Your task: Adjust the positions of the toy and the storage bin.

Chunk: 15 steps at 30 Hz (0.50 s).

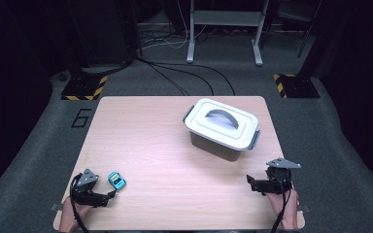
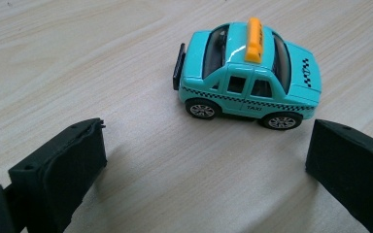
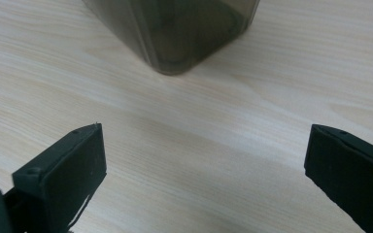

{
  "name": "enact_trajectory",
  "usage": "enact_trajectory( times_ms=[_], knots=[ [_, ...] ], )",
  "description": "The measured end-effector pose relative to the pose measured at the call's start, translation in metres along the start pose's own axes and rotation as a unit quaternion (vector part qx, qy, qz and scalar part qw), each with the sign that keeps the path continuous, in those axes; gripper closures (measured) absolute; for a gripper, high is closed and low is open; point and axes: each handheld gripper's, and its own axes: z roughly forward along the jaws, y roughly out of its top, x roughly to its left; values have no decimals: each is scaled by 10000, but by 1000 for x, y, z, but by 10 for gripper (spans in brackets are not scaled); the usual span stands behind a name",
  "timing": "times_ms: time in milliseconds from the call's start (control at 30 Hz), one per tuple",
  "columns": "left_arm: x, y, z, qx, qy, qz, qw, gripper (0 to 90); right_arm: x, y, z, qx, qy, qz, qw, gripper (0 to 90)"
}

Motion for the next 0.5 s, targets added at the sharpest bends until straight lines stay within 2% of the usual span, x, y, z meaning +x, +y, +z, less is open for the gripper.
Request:
enact_trajectory(
  times_ms=[267,500],
  knots=[
    [0,0,0,0,1,0,10000,5,6,19,-13,-76,42,-125,9999,8],
    [0,0,0,2,1,3,10000,6,7,38,-20,-250,113,-193,9994,9]
  ],
)
